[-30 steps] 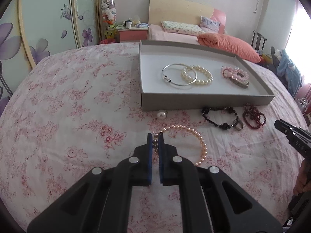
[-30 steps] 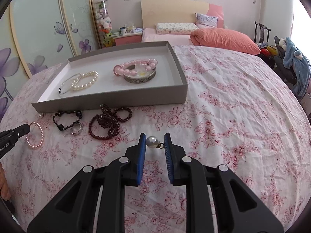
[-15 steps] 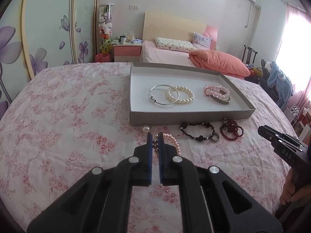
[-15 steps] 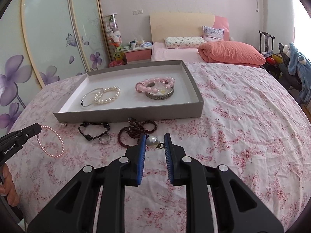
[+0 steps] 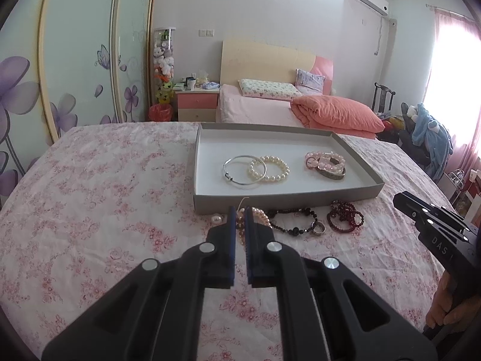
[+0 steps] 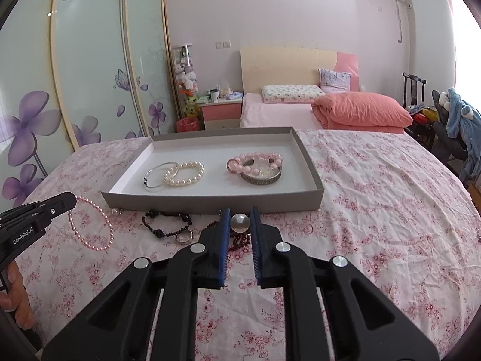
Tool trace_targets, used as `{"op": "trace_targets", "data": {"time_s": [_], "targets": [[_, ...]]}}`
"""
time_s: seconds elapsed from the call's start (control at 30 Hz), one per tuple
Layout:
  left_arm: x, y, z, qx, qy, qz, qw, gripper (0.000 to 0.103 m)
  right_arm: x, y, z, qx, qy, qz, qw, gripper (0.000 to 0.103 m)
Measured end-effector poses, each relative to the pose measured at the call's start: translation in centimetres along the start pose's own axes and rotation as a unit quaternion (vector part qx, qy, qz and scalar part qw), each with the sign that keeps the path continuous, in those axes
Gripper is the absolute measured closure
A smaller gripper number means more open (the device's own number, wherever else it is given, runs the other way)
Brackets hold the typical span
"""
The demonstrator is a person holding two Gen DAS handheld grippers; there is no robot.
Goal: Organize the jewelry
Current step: 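Carry the pendant with the right gripper while the left gripper carries the necklace over the tray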
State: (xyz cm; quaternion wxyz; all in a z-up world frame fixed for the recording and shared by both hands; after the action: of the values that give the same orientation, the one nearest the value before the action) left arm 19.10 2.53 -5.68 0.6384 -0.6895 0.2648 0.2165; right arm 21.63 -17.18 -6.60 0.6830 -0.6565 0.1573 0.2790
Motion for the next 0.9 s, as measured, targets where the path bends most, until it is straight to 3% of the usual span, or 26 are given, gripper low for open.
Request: {"op": "trace_targets", "data": {"time_s": [0.67,0.9], "targets": [[-1.3,-0.5,0.1,-0.006,-0.006,-0.026,0.9996,0.097,-0.1,0.4,0.2,-0.008,-0.003,-0.003,1.0,0.089],[-2.2,-1.8,-0.2,-0.003,-0.021,-0.053,0.9984,0.097,-1.8,-1.9,-0.1,-0.011,0.016,-0.053,0.998,0.089]]}}
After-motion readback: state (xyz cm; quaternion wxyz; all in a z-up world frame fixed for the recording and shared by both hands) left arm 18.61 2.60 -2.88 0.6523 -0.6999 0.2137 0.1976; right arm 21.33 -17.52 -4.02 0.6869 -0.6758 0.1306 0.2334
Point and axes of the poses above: each gripper's, at about its wrist camera, not at the fingertips, and x roughly the way its jaws point, z to its left, y to its underside, the point moved 5 cm from there along x, roughly the way its jaws point, and after that the axes turned 4 degrees about z, right-handed, at the moved point
